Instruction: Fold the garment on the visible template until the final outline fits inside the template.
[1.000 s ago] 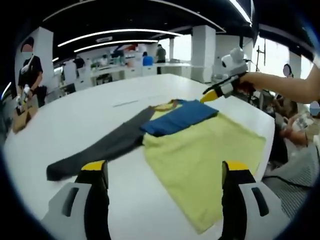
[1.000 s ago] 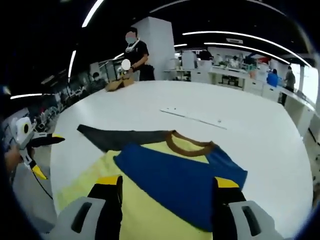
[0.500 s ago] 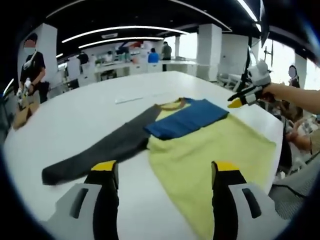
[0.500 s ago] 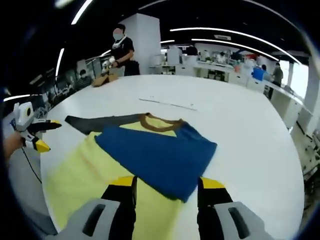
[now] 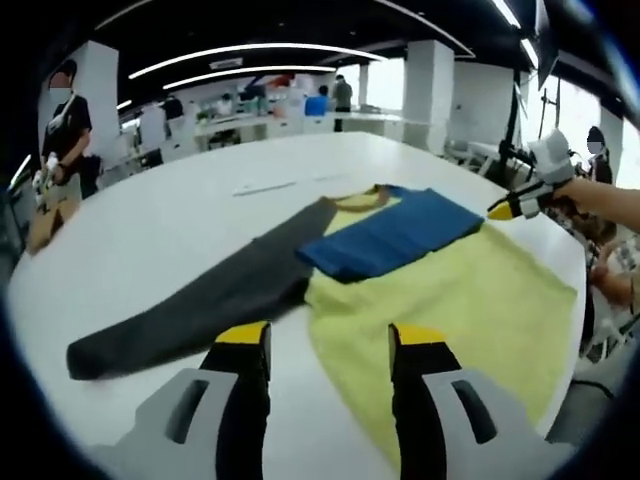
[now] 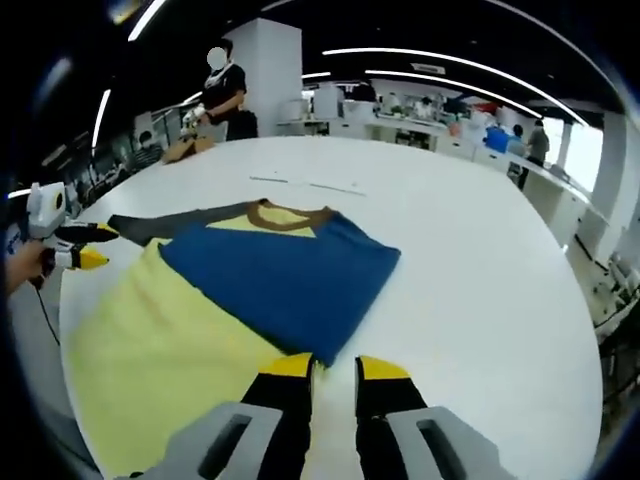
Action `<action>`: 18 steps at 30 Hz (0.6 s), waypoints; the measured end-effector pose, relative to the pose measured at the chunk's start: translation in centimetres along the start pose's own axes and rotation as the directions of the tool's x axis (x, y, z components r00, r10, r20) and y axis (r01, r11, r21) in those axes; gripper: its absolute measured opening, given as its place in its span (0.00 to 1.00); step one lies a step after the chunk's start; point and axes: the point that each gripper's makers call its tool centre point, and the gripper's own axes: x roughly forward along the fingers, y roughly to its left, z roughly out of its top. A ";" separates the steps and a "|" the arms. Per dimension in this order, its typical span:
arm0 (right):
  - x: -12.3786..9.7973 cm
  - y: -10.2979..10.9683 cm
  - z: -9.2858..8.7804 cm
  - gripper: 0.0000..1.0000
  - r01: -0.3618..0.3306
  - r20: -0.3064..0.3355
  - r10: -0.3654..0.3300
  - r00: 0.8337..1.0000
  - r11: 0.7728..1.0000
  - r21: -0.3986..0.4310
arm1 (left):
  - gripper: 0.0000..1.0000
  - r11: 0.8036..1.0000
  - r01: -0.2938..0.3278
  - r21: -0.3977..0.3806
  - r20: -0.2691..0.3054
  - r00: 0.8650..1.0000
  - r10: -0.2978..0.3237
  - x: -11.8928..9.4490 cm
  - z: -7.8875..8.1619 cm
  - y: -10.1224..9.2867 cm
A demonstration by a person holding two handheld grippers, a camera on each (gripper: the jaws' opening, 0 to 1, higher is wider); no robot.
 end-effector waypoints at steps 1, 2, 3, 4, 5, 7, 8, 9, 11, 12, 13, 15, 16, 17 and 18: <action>0.1 0.0 -0.1 0.07 -0.002 -0.004 0.002 1.000 1.000 -0.002 | 0.41 1.000 -0.001 -0.001 -0.003 1.000 0.001 0.3 -0.1 0.1; 0.2 -0.1 -0.2 0.07 -0.003 -0.004 0.003 1.000 1.000 -0.001 | 0.39 1.000 -0.002 -0.002 -0.006 1.000 0.002 0.5 -0.1 0.2; 0.3 -0.1 -0.2 0.07 -0.008 -0.004 0.008 1.000 1.000 0.000 | 0.37 1.000 -0.002 -0.001 -0.011 1.000 0.002 0.8 -0.2 0.2; 0.4 0.0 -0.3 0.07 -0.018 -0.008 0.018 1.000 1.000 0.000 | 0.36 1.000 -0.003 0.000 -0.013 1.000 0.003 1.0 -0.2 0.3; 0.4 0.1 -0.4 0.07 -0.023 -0.012 0.023 1.000 1.000 0.002 | 0.35 1.000 -0.004 0.000 -0.019 1.000 0.004 1.3 -0.3 0.3; 0.6 0.2 -0.5 0.05 -0.038 -0.018 0.038 0.999 0.999 0.003 | 0.33 1.000 -0.004 0.003 -0.024 1.000 0.004 1.8 -0.4 0.4; 0.7 0.1 -0.6 0.05 -0.036 -0.020 0.036 0.999 0.999 0.002 | 0.33 1.000 -0.003 0.004 -0.027 1.000 0.004 1.9 -0.5 0.5; 0.8 0.1 -0.6 0.04 -0.038 -0.022 0.038 0.999 0.999 0.002 | 0.32 1.000 -0.002 0.003 -0.031 1.000 0.002 2.1 -0.5 0.4; 0.9 0.3 -0.6 0.02 -0.051 -0.020 0.051 0.998 0.999 0.006 | 0.32 1.000 0.001 0.002 -0.037 0.999 -0.001 2.4 -0.7 0.4; 1.0 0.4 -0.6 0.02 -0.061 -0.020 0.061 0.998 0.998 0.011 | 0.31 1.000 0.002 0.001 -0.044 0.999 -0.002 2.6 -0.8 0.4; 1.1 0.5 -0.6 0.02 -0.069 -0.021 0.069 0.997 0.998 0.013 | 0.31 1.000 0.002 0.003 -0.048 0.999 -0.002 2.7 -0.9 0.4; 1.3 0.8 -0.6 0.03 -0.092 -0.025 0.093 0.995 0.995 0.034 | 0.31 1.000 0.005 0.005 -0.056 0.998 -0.004 3.0 -1.1 0.3; 1.4 1.0 -0.6 0.02 -0.107 -0.021 0.109 0.994 0.993 0.052 | 0.30 1.000 0.008 0.004 -0.058 0.998 -0.008 3.1 -1.1 0.3; 1.5 1.0 -0.6 0.01 -0.114 -0.021 0.115 0.993 0.991 0.065 | 0.29 1.000 0.011 0.004 -0.060 0.998 -0.011 3.2 -1.2 0.3; 1.6 0.9 -0.7 0.01 -0.113 -0.024 0.115 0.993 0.991 0.073 | 0.28 1.000 0.014 0.002 -0.067 0.998 -0.014 3.4 -1.3 0.3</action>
